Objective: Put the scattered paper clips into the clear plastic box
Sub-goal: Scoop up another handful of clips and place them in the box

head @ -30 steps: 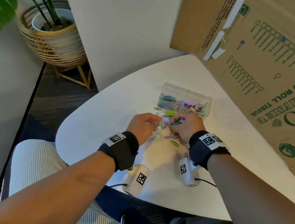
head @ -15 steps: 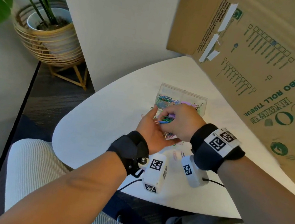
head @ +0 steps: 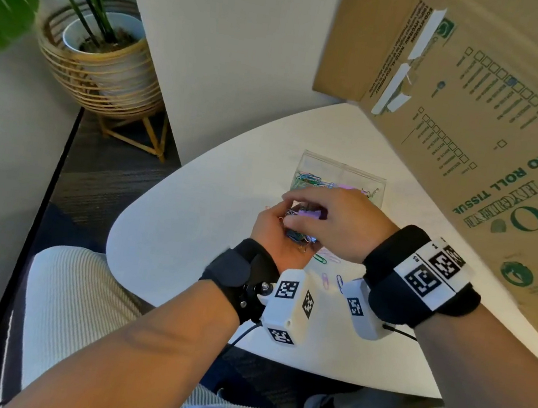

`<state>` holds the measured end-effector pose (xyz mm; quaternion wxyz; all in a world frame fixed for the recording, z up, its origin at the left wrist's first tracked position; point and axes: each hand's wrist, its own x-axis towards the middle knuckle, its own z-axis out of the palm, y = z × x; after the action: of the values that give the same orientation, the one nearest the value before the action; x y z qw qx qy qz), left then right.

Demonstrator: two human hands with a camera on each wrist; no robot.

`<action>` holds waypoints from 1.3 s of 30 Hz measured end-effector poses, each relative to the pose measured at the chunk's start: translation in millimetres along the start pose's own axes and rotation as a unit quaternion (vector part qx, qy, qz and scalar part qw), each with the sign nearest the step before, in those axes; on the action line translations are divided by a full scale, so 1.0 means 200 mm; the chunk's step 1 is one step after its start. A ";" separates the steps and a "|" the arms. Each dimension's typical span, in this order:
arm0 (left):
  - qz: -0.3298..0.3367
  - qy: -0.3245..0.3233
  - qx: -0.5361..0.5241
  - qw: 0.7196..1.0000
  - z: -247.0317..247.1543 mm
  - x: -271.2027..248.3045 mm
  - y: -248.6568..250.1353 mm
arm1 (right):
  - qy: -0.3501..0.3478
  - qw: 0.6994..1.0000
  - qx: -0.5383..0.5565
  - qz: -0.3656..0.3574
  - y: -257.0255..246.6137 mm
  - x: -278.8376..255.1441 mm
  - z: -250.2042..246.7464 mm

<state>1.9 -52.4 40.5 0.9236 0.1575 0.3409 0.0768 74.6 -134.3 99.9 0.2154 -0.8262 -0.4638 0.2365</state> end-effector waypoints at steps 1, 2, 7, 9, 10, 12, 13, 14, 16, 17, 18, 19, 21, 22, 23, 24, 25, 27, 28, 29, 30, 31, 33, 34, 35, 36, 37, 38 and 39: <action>-0.008 -0.009 -0.003 1.000 -0.02 0.02 0.00 | 0.019 1.000 0.015 0.003 0.01 0.00 0.00; -0.017 -0.019 -0.011 1.000 -0.02 0.01 0.01 | 0.034 0.999 0.027 0.006 0.01 0.00 -0.01; -0.044 -0.037 -0.061 0.997 -0.05 0.02 0.03 | 0.144 0.982 0.120 0.017 0.07 -0.03 -0.05; -0.042 -0.044 -0.054 0.997 -0.06 0.03 0.04 | 0.177 0.977 0.120 0.019 0.09 -0.04 -0.06; -0.042 -0.048 -0.054 0.996 -0.07 0.04 0.04 | 0.171 0.978 0.119 0.022 0.10 -0.06 -0.06; -0.037 -0.060 -0.040 0.997 -0.07 0.05 0.04 | 0.126 0.986 0.105 0.023 0.10 -0.07 -0.02; -0.037 -0.064 -0.027 0.997 -0.07 0.04 0.04 | 0.106 0.990 0.086 0.020 0.10 -0.08 0.00; -0.038 -0.064 -0.014 0.997 -0.08 0.05 0.03 | 0.095 0.993 0.062 0.013 0.09 -0.08 0.02; -0.030 -0.067 0.005 0.997 -0.08 0.06 0.02 | 0.092 0.996 0.017 -0.007 0.08 -0.06 0.05; -0.026 -0.063 0.015 0.998 -0.08 0.06 0.01 | 0.093 0.996 -0.002 -0.018 0.07 -0.06 0.06; -0.022 -0.060 0.022 0.998 -0.08 0.06 0.01 | 0.092 0.995 -0.020 -0.027 0.07 -0.05 0.06; -0.022 -0.057 0.024 0.998 -0.09 0.06 0.01 | 0.089 0.995 -0.032 -0.032 0.06 -0.05 0.07; -0.026 -0.049 0.022 0.998 -0.09 0.06 0.01 | 0.087 0.995 -0.046 -0.023 0.06 -0.04 0.08; -0.027 -0.045 0.018 0.998 -0.10 0.06 0.01 | 0.090 0.995 -0.048 -0.017 0.06 -0.05 0.09; -0.030 -0.044 0.009 0.999 -0.10 0.06 0.01 | 0.095 0.994 -0.043 -0.013 0.06 -0.05 0.10; -0.035 -0.047 -0.002 0.998 -0.10 0.05 0.01 | 0.103 0.994 -0.027 -0.009 0.06 -0.05 0.10; -0.039 -0.052 -0.010 0.998 -0.09 0.05 0.01 | 0.113 0.994 -0.002 -0.003 0.06 -0.06 0.10; -0.042 -0.062 -0.017 0.997 -0.10 0.05 0.02 | 0.136 0.988 0.068 0.014 0.06 -0.07 0.10; -0.044 -0.062 -0.020 0.997 -0.10 0.06 0.02 | 0.150 0.982 0.108 0.023 0.06 -0.07 0.10; -0.046 -0.059 -0.025 0.997 -0.10 0.06 0.02 | 0.164 0.975 0.144 0.031 0.06 -0.08 0.10; -0.048 -0.052 -0.028 0.997 -0.10 0.07 0.02 | 0.174 0.969 0.171 0.036 0.06 -0.08 0.10; -0.049 -0.046 -0.032 0.997 -0.10 0.07 0.02 | 0.180 0.965 0.188 0.040 0.06 -0.08 0.10; -0.052 -0.040 -0.040 0.997 -0.08 0.06 0.01 | 0.180 0.962 0.199 0.046 0.06 -0.08 0.10; -0.056 -0.040 -0.045 0.997 -0.08 0.06 0.00 | 0.179 0.961 0.204 0.049 0.07 -0.07 0.09; -0.059 -0.043 -0.053 0.996 -0.07 0.05 0.00 | 0.177 0.959 0.214 0.052 0.07 -0.07 0.09; -0.061 -0.045 -0.058 0.995 -0.07 0.04 -0.01 | 0.174 0.957 0.225 0.056 0.08 -0.07 0.09; -0.062 -0.050 -0.061 0.995 -0.07 0.04 -0.01 | 0.169 0.956 0.232 0.059 0.08 -0.07 0.08; -0.061 -0.053 -0.063 0.995 -0.06 0.03 -0.01 | 0.162 0.956 0.235 0.060 0.09 -0.07 0.08; -0.059 -0.055 -0.063 0.995 -0.06 0.03 -0.02 | 0.154 0.957 0.237 0.061 0.09 -0.07 0.08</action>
<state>-1.7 -51.5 26.7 0.9521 0.0821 0.2926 0.0349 71.1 -153.6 79.3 0.4591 -0.8044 -0.3047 0.2220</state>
